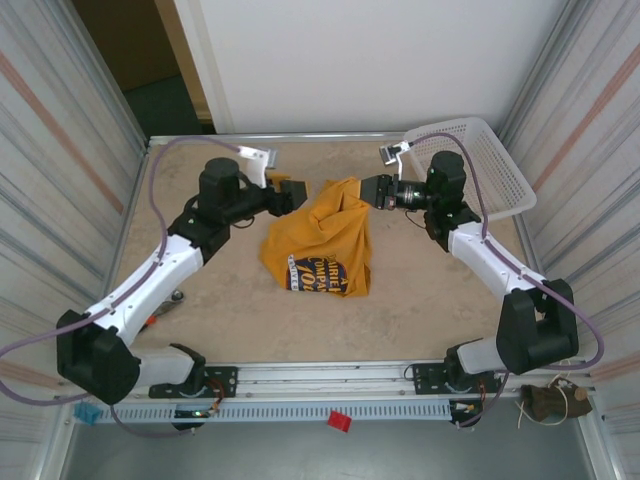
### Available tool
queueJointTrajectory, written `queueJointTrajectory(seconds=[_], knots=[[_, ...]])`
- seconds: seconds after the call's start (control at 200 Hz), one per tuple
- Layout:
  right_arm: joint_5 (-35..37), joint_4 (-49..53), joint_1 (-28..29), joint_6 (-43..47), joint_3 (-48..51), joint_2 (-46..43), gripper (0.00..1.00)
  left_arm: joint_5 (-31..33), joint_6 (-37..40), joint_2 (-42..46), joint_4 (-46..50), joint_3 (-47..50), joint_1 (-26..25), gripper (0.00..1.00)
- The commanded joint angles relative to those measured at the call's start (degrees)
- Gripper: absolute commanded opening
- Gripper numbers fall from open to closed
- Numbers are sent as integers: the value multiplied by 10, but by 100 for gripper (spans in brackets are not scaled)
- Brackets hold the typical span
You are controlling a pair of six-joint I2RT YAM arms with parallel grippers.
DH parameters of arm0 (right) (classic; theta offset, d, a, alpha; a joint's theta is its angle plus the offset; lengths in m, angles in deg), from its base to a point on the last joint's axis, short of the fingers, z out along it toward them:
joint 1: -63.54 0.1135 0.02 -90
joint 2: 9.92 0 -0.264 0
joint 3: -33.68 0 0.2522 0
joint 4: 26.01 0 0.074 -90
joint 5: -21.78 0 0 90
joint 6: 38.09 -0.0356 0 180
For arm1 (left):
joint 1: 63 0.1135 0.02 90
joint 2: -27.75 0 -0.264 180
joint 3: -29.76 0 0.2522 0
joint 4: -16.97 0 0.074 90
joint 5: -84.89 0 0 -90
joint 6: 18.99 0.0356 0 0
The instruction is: Fold the inside-out t-shirt
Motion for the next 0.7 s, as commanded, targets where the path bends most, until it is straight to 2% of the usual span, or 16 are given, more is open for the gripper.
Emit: queueJointTrajectory(seconds=[0.0, 0.14, 0.301, 0.471, 0.591, 0.646, 0.696], knots=[[-26, 8, -3, 31, -34, 2, 0, -9, 122, -46, 85, -42, -25, 68], [-23, 15, -4, 34, -41, 6, 0, -12, 161, -103, 109, -86, -53, 69], [-18, 22, -5, 39, -41, 3, 0, -4, 167, -136, 99, -92, -60, 69], [-14, 30, -6, 43, -43, 4, 0, -35, 167, -158, 92, -91, -60, 70], [-15, 31, -7, 45, -44, 6, 0, -81, 154, -183, 78, -95, -60, 70], [-15, 31, -10, 46, -42, 8, 0, -111, 137, -199, 66, -102, -60, 64], [-15, 31, -14, 47, -40, 10, 0, -127, 126, -212, 64, -118, -60, 47]])
